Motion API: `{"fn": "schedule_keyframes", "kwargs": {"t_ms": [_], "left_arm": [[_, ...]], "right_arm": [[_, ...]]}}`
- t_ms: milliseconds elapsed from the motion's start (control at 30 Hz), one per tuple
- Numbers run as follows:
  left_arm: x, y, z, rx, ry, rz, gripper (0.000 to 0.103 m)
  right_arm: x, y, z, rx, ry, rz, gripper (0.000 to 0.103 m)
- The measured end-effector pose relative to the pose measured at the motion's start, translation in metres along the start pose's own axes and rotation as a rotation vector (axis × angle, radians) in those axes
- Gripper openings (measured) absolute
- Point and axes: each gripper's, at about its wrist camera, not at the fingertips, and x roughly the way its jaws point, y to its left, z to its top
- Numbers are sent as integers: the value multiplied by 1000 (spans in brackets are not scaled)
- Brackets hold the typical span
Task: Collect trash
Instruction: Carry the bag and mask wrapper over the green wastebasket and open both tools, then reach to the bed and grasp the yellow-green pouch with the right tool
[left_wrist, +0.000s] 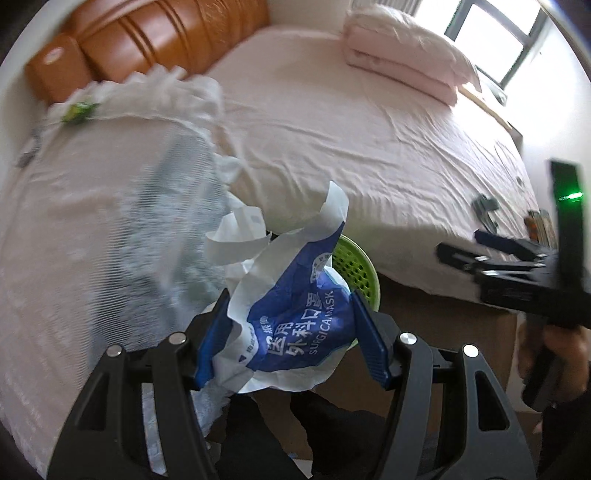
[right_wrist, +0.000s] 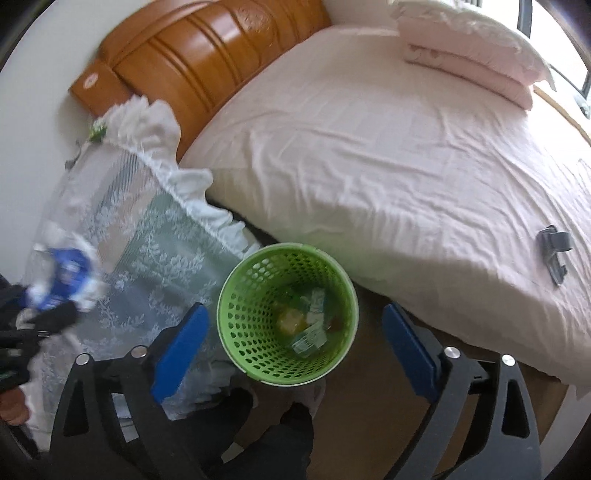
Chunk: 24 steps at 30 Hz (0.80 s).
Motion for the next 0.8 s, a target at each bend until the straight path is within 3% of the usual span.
{"fn": "schedule_keyframes", "kwargs": {"t_ms": [100,200,267,433,600,800], "left_arm": [[25,-9,4,18,51,-7,63],[39,-12,7,25,84,4,71],[40,-13,8,18,86,6,82],[23,-11,13,-1,39,-5,93],[-6,1,20,-29,-23,32,93],[-67,38,22,-91,-166,89,95]], "right_arm": [[-11,-7,0,10,-17,-2,96],[-13,-12,-1,25,-18,-2,96],[-11,-15,-2,36,-11,-5,96],[-9,-13,-2,40,-1,-3,96],[-13,0,5,29,-15,8,96],[-35,37,25,-24,-74,48,100]]}}
